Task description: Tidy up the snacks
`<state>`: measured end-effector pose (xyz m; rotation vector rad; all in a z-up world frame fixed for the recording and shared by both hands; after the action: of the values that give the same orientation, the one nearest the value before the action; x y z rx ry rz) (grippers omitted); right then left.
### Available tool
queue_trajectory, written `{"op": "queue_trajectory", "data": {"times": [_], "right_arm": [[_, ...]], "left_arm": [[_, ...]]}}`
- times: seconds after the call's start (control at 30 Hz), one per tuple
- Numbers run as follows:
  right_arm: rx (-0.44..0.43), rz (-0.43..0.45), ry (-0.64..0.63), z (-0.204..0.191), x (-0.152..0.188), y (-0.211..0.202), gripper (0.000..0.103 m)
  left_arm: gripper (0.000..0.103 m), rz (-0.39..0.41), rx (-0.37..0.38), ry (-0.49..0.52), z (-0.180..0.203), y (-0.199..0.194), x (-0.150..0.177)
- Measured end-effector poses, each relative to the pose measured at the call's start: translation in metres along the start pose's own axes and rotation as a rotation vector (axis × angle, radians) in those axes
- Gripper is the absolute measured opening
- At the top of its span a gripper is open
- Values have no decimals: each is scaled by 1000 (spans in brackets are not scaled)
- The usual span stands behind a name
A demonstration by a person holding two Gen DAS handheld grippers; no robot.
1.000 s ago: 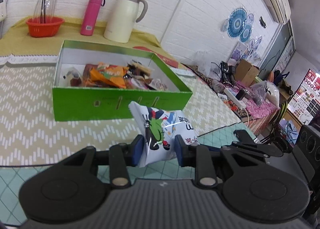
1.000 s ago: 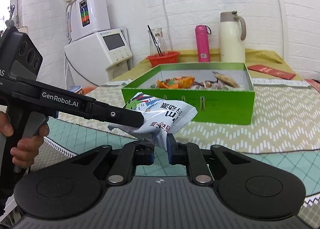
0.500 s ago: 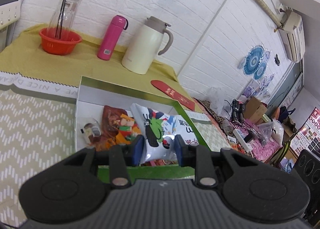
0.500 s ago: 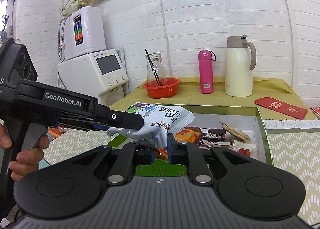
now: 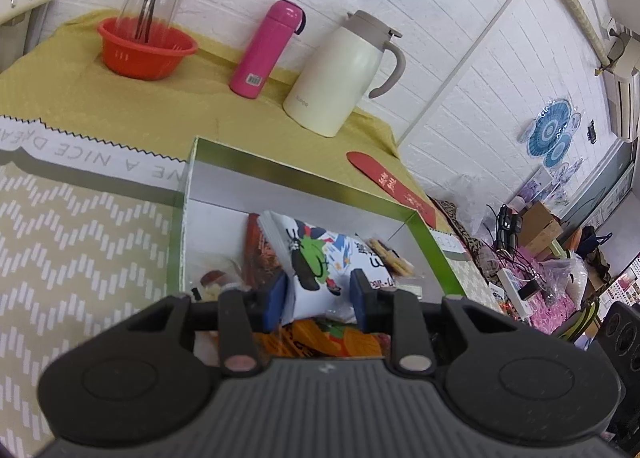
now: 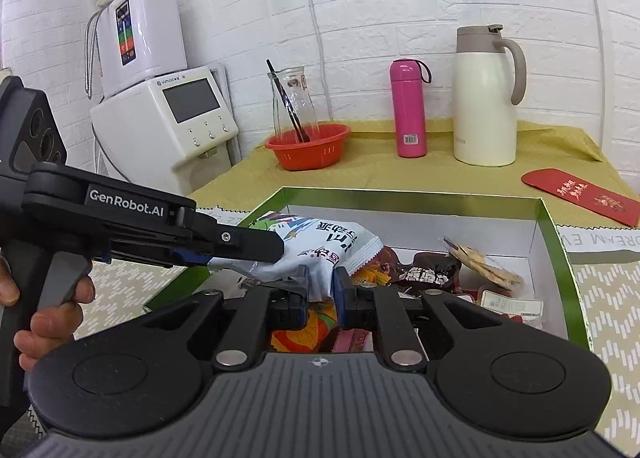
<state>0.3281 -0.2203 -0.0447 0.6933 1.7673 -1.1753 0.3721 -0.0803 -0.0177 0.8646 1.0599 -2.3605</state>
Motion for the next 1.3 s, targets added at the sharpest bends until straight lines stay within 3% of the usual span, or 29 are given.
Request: {"op": "queue_trajectory", "data": {"times": [0.07, 0.13, 0.17, 0.23, 0.27, 0.3, 0.47, 0.6, 0.87, 1.07, 1.3], "right_arm": [[7, -6, -5, 2, -1, 5, 32], [18, 8, -13, 4, -3, 5, 46], [9, 17, -18, 4, -4, 3, 51], [-18, 20, -31, 1, -4, 0, 82], [-25, 27, -43, -2, -4, -1, 93], [-24, 38, -58, -4, -3, -3, 103], [0, 51, -140, -14, 0, -9, 103], [-1, 43, -150, -18, 1, -15, 103], [61, 43, -161, -24, 2, -61, 103], [129, 47, -127, -15, 24, -118, 103], [182, 50, -82, -9, 57, -165, 103]], "left_arm": [[39, 18, -26, -1, -4, 1, -1], [69, 49, -42, -9, -7, -3, -5], [70, 69, -37, -20, -7, -6, -6], [78, 82, -25, -41, -6, -11, -9], [81, 87, -29, -47, -5, -14, -9], [94, 98, -54, -49, -5, -16, -11], [95, 144, -165, 30, 0, -29, -9], [95, 126, -154, 33, 7, -36, -2], [95, 183, -166, 123, 37, -83, 18], [95, 185, -188, 173, 58, -125, 61], [95, 214, -335, 234, 64, -144, 116]]}}
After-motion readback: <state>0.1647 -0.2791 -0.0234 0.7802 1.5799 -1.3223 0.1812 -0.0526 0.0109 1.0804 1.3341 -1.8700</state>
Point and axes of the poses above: each gripper's, at about its wrist camera, not at the fingertips, and y roughly the way its jaws point, z to its right, x to its underside, the point moved 10 cm from there along y, roughly the way its jaws point, and after that the axes turned 2 degrees about -z, right-handed, at the moved point
